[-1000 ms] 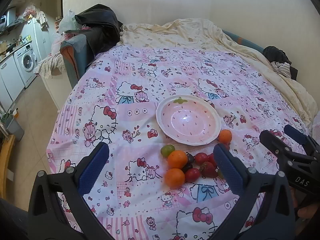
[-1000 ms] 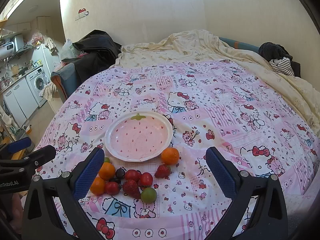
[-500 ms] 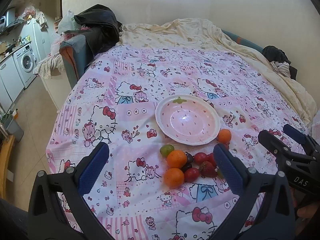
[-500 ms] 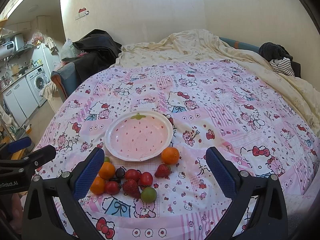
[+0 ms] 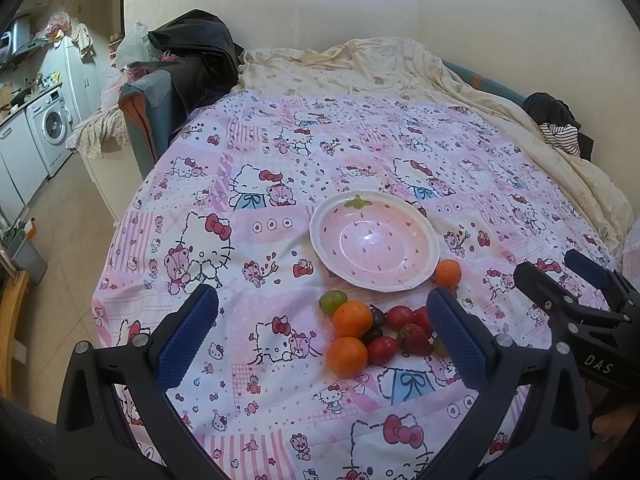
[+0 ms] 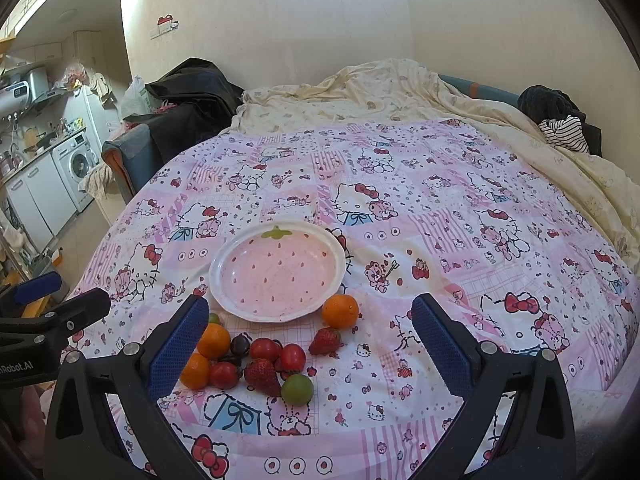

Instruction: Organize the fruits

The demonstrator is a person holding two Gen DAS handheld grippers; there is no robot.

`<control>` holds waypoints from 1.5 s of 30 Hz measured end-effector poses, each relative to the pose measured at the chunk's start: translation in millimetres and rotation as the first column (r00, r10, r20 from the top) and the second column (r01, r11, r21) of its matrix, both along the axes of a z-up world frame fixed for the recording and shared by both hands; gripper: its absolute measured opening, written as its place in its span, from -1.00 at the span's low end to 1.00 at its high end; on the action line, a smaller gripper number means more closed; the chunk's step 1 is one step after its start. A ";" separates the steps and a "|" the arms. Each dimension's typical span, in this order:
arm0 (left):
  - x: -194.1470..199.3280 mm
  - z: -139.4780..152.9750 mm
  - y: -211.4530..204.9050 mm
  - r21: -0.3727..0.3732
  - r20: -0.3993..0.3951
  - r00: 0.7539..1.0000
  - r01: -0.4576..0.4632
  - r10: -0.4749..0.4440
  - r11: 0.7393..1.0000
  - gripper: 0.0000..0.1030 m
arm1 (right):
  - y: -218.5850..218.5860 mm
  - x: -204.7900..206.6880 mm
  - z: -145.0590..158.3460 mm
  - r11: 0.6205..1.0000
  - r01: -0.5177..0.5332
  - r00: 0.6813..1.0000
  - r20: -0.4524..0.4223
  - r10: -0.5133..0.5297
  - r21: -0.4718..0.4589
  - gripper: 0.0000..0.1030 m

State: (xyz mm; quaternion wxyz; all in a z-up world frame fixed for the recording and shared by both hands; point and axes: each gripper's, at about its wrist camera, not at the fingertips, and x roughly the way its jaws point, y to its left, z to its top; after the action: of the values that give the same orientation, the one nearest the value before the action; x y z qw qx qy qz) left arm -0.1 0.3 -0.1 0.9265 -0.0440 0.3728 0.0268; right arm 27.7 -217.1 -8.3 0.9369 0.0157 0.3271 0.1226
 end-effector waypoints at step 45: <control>36.5 -66.2 13.0 -0.002 -0.354 0.935 -0.001 0.000 1.000 0.80 | -54.5 81.6 -66.3 0.976 0.131 0.870 -0.492 -0.028 0.175 1.00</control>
State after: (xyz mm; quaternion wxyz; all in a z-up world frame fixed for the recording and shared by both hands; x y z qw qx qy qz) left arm 36.3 13.2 -66.3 0.8442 -0.0397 0.5334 0.0338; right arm 109.2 -271.6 -74.6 0.8220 0.1552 0.5371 0.1085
